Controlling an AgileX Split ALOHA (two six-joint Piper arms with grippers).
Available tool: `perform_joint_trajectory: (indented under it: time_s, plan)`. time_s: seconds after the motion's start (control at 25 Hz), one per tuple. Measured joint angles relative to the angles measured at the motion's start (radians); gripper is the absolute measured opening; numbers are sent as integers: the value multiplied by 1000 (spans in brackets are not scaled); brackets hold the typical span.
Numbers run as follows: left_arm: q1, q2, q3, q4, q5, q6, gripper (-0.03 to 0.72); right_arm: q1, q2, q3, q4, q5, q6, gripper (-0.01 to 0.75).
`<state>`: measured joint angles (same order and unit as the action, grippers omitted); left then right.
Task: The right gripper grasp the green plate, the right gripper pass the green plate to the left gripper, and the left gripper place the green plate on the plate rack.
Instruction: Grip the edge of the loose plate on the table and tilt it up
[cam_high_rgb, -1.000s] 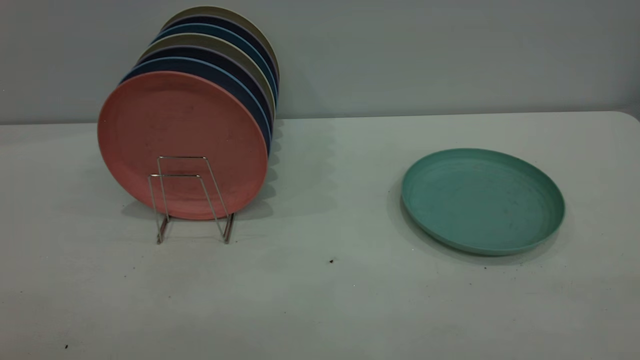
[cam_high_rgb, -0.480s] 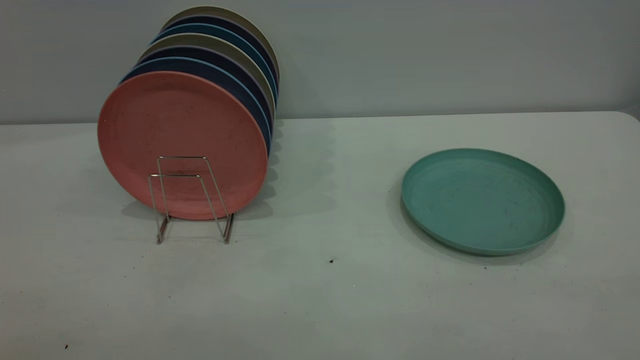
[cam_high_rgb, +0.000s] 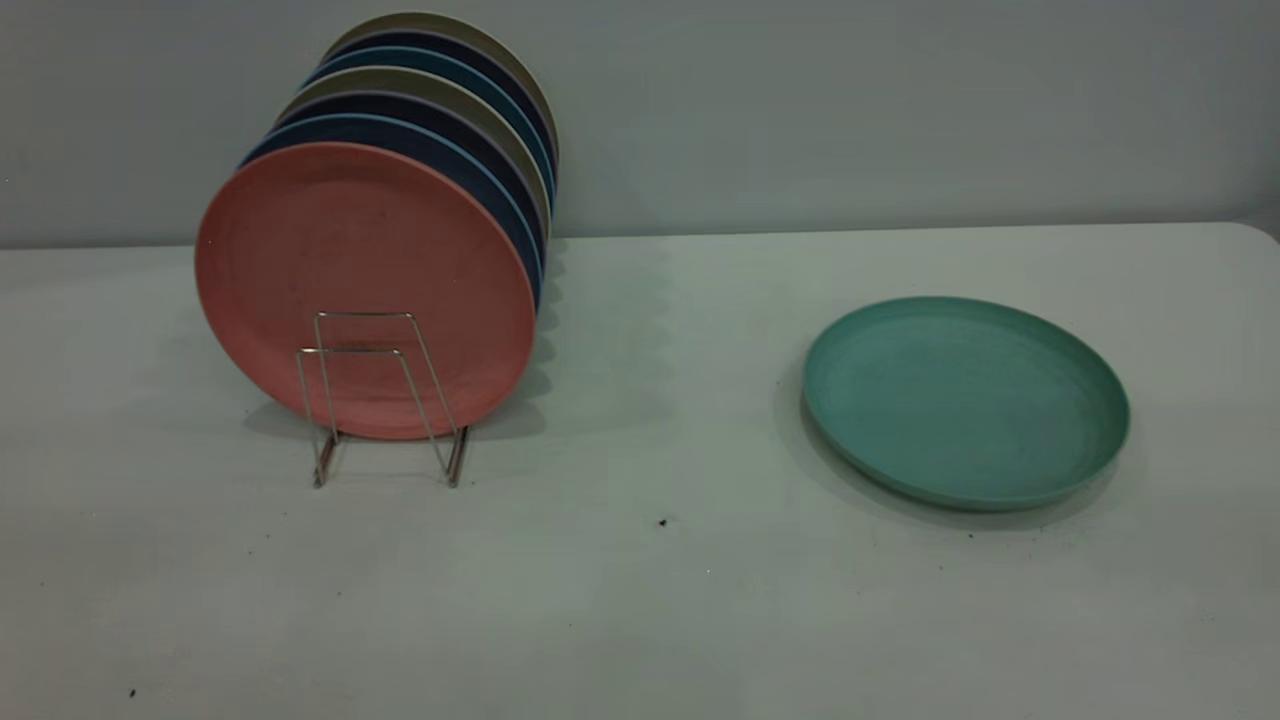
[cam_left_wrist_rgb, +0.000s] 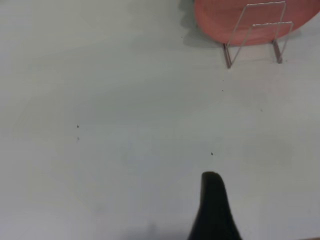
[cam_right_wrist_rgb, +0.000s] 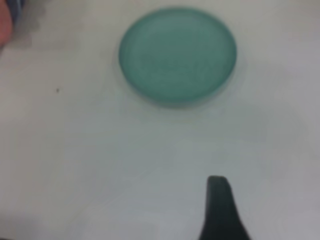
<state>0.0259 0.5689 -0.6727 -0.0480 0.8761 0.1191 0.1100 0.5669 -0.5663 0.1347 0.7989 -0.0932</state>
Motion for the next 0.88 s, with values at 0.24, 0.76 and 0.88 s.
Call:
perform_joint_trajectory:
  time_s: [0.24, 0.76, 0.88]
  plan:
    - [0, 340, -142, -17, -64, 48, 576, 0, 391, -95, 118, -77, -149, 550]
    - [-137, 867, -302, -369, -271, 315, 576, 0, 988, -211, 695, -169, -689, 550]
    - [-227, 983, -351, -430, -303, 329, 576, 0, 1077, -257, 720, -194, -711, 550]
